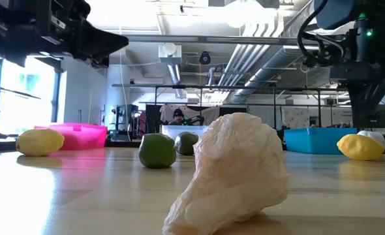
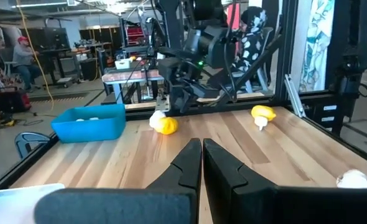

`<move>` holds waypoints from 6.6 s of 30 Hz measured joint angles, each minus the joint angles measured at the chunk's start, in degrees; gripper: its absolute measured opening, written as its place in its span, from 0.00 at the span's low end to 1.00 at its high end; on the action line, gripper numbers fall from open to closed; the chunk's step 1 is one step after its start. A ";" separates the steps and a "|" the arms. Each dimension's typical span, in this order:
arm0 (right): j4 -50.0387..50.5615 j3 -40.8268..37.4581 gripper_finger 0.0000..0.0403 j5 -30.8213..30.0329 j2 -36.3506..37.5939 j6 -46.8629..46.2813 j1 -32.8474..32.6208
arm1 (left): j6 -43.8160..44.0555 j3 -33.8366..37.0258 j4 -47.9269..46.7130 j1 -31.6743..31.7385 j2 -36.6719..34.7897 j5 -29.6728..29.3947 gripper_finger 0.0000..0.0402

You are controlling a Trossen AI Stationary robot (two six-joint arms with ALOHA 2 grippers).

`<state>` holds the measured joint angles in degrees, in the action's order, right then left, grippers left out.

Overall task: Sort produce into baskets
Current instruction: Put the lemon into the pink bin, then put the lime into the white bin

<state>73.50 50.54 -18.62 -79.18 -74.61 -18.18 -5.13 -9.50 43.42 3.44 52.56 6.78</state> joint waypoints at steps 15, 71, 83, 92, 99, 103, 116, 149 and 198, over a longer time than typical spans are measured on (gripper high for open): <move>-10.79 -13.78 0.54 -0.42 -0.74 0.01 4.28 | -0.02 0.00 -0.30 -2.07 0.02 -2.44 0.01; -134.85 -7.04 0.09 -19.57 -20.24 86.61 0.31 | -3.48 -14.36 4.35 -17.58 15.25 -22.16 0.56; -128.86 -2.57 0.09 -13.69 -20.26 85.13 0.68 | -7.58 -22.62 4.12 -19.72 21.45 -27.11 0.69; -128.15 -2.16 0.08 -13.34 -20.26 84.50 0.94 | -10.15 -26.82 3.29 -19.62 25.88 -25.05 0.69; -127.90 -2.16 0.14 -13.05 -20.26 83.17 0.91 | -10.14 -27.78 2.29 -19.58 26.53 -25.67 0.54; -127.82 -2.12 0.20 -12.99 -20.26 82.38 0.90 | -10.12 -27.78 2.92 -19.58 26.30 -25.72 0.37; -119.30 -2.12 0.47 -24.53 -20.26 81.94 -0.18 | -13.01 -27.80 -4.59 -21.00 18.39 -45.84 0.28; -113.19 -2.16 0.51 -25.82 -20.26 77.48 -0.19 | 21.02 -12.87 -50.82 44.78 3.33 -29.34 0.28; -19.26 -11.05 0.51 -26.62 3.82 -11.57 -2.72 | 14.50 7.03 -5.44 22.49 -11.07 -5.37 0.02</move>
<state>54.24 39.49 -45.25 -75.35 -86.18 -20.89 9.38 -2.47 37.97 25.92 41.48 1.41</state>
